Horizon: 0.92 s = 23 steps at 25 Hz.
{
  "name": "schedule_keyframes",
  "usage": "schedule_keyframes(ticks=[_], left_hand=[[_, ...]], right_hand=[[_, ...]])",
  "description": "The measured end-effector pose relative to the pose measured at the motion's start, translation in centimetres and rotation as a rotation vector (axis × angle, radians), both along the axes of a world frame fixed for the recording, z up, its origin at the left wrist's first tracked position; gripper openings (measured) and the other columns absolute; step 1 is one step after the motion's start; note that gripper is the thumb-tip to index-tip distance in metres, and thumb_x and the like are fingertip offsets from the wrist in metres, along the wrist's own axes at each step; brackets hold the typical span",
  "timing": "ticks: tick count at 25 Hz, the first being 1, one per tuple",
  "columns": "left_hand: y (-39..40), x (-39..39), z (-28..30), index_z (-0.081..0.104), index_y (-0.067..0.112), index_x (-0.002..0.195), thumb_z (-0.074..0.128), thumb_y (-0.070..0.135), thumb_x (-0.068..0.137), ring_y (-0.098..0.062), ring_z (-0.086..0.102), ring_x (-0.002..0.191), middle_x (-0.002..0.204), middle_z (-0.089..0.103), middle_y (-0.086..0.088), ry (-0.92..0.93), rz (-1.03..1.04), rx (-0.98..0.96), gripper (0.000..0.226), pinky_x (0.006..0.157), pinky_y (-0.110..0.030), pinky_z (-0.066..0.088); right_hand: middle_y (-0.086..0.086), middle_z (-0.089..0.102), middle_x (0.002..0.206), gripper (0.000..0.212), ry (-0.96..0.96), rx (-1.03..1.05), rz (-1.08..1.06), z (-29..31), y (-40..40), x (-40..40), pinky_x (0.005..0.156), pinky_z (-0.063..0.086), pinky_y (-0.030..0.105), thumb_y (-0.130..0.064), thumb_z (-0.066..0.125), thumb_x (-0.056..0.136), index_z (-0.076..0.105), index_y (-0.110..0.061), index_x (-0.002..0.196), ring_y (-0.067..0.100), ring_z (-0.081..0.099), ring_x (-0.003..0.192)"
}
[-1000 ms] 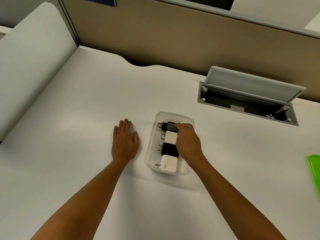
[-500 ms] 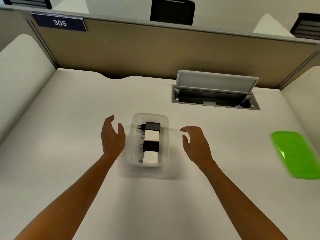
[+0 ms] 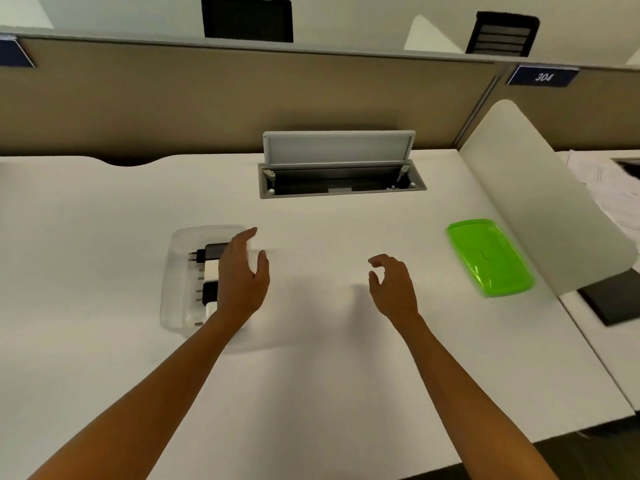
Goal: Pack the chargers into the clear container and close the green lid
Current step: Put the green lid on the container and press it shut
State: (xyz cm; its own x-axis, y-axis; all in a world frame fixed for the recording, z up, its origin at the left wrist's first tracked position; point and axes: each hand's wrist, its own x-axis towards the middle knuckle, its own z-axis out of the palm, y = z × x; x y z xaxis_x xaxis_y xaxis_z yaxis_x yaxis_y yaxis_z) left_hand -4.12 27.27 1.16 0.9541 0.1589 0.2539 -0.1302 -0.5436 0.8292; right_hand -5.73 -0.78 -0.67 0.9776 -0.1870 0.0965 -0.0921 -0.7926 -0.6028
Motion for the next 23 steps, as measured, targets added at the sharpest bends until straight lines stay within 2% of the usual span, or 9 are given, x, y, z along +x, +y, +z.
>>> schedule_keyframes(ticks=[3,7,10,12,14,17,20,23], left_hand=[[-2.9,0.2,0.1,0.052,0.008,0.135,0.054,0.011,0.097,-0.021,0.051,0.129,0.137,0.058,-0.006,0.016,-0.069,0.003,0.039,0.113,-0.037,0.038],[-5.5,0.5,0.4,0.053,0.009,0.133,0.054,0.011,0.097,-0.018,0.053,0.126,0.135,0.059,-0.004,0.029,-0.104,-0.002,0.036,0.111,-0.036,0.039],[-6.3,0.6,0.1,0.055,0.009,0.13,0.053,0.01,0.096,-0.019,0.055,0.122,0.131,0.061,-0.003,0.046,-0.114,-0.004,0.033,0.109,-0.039,0.042],[-6.3,0.5,-0.3,0.056,0.011,0.128,0.054,0.01,0.096,-0.018,0.056,0.121,0.129,0.062,-0.002,0.052,-0.116,0.006,0.032,0.108,-0.038,0.043],[-5.9,0.4,-0.8,0.056,0.012,0.127,0.054,0.009,0.095,-0.016,0.056,0.121,0.128,0.062,0.0,0.067,-0.115,0.017,0.032,0.108,-0.032,0.041],[-5.1,0.1,-1.4,0.057,0.013,0.126,0.054,0.008,0.095,-0.014,0.055,0.121,0.127,0.063,0.002,0.085,-0.092,0.022,0.032,0.106,-0.024,0.036],[-4.7,-0.2,-1.8,0.059,0.013,0.123,0.054,0.006,0.095,-0.015,0.057,0.118,0.123,0.065,0.002,0.07,-0.082,0.019,0.029,0.107,-0.03,0.041],[-4.7,-0.7,-1.8,0.062,0.013,0.118,0.054,0.005,0.094,-0.015,0.06,0.114,0.118,0.067,0.002,0.03,-0.064,0.006,0.026,0.104,-0.033,0.045]], right_hand=[[0.01,0.059,0.12,0.034,0.091,0.016,-0.19,-1.1,-5.4,1.2,0.091,0.042,0.034,-0.008,0.059,0.088,0.055,-0.008,0.122,0.028,0.051,0.116],[0.019,0.041,0.138,0.052,0.197,-0.145,-0.347,-2.1,-11.2,2.7,0.101,0.04,0.043,-0.009,0.06,0.086,0.042,-0.004,0.135,0.036,0.039,0.129],[0.025,0.024,0.153,0.063,0.274,-0.278,-0.375,-2.7,-13.8,3.5,0.117,0.024,0.043,-0.02,0.057,0.092,0.029,-0.003,0.146,0.037,0.023,0.144],[0.026,0.019,0.157,0.066,0.345,-0.296,-0.367,-3.2,-14.7,3.8,0.121,0.015,0.043,-0.026,0.051,0.097,0.02,-0.004,0.151,0.036,0.017,0.147],[0.025,0.027,0.154,0.061,0.359,-0.303,-0.368,-3.5,-15.0,3.9,0.118,0.021,0.046,-0.027,0.05,0.098,0.025,-0.004,0.149,0.037,0.025,0.144],[0.021,0.046,0.134,0.042,0.27,-0.424,-0.367,-3.7,-14.6,3.9,0.101,0.038,0.049,-0.016,0.049,0.095,0.043,-0.003,0.134,0.038,0.046,0.123],[0.018,0.048,0.125,0.042,0.233,-0.436,-0.366,-3.7,-13.4,3.6,0.091,0.042,0.048,0.002,0.044,0.09,0.045,-0.007,0.131,0.037,0.053,0.111],[0.017,0.049,0.124,0.047,0.199,-0.444,-0.294,-3.8,-11.4,3.3,0.084,0.045,0.045,0.006,0.04,0.087,0.043,-0.006,0.133,0.037,0.058,0.102]])
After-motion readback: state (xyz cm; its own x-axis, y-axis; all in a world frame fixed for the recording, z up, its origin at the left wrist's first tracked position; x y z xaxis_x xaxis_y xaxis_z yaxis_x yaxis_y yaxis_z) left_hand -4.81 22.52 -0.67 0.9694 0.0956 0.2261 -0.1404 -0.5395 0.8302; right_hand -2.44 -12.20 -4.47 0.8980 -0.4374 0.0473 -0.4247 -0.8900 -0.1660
